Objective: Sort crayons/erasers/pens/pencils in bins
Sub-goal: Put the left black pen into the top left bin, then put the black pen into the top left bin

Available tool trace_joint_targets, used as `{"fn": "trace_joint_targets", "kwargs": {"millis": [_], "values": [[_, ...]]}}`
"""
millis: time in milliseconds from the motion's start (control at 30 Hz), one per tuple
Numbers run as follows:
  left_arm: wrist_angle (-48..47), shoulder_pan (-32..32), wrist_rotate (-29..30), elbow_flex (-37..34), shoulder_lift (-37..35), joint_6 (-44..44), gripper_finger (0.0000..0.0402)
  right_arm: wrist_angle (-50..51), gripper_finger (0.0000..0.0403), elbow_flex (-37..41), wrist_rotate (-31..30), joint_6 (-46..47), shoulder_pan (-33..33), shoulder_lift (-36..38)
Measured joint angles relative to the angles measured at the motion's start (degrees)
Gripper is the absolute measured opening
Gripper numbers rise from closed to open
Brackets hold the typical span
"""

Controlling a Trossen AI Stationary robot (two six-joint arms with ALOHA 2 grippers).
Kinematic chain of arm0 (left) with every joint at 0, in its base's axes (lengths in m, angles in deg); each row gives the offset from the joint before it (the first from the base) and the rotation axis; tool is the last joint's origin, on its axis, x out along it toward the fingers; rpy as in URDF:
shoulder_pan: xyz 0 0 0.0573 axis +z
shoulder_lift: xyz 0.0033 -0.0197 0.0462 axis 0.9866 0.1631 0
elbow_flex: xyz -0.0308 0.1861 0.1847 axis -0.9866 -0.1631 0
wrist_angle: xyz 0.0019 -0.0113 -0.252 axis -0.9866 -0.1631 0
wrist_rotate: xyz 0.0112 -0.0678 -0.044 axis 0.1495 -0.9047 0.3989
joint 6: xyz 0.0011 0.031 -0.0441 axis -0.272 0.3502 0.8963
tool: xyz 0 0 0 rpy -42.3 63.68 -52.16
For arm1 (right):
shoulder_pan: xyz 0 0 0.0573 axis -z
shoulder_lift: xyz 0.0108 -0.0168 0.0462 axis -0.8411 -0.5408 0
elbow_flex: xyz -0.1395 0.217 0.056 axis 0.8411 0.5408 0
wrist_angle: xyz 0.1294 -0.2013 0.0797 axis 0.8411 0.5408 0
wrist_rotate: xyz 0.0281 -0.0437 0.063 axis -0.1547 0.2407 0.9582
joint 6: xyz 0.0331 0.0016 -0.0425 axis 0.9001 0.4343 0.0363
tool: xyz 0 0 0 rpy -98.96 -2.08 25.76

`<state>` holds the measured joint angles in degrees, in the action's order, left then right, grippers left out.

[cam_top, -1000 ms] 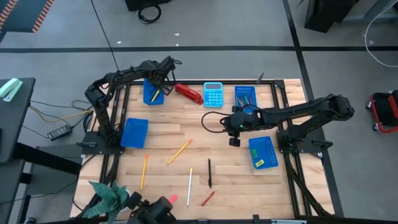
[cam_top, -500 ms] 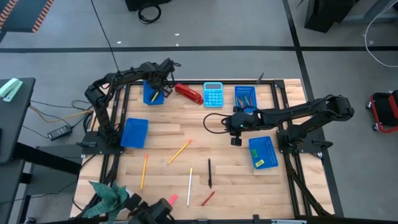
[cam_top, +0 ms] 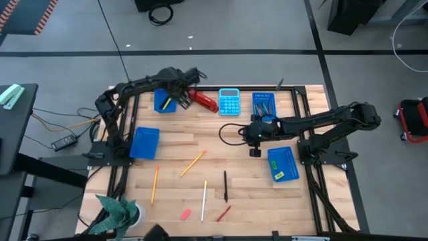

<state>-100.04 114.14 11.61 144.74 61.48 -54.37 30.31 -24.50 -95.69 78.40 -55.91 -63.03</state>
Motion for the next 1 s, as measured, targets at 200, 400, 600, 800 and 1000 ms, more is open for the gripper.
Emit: {"fn": "trace_joint_targets", "kwargs": {"millis": [200, 400, 600, 800, 1000], "values": [[-0.8, -15.09, -0.27, -0.98, -1.28, 6.54, 0.0176, 9.13, 0.0117, -0.01, 0.0, 1.0, -0.38, 0.0], [0.91, -29.39, -1.24, -2.9, -1.29, 17.59, 0.0174, 9.21, 0.0117, 0.01, 0.0, 1.98, -0.37, 0.0], [12.38, -41.26, -0.21, -9.17, -1.29, 31.86, 0.0174, 10.44, 0.0117, 0.01, 0.0, 3.41, -0.36, 0.0], [29.48, -50.6, 2.41, -15.67, -1.29, 41.82, 0.0172, 9.27, 0.0117, 0.0, 0.02, 13.2, -0.53, 0.0], [33.58, -54.93, 14.3, -16.31, -1.29, 43.48, 0.0172, 9.37, 0.0117, 0.0, 9.18, 26.97, -3.69, 0.0]]}}
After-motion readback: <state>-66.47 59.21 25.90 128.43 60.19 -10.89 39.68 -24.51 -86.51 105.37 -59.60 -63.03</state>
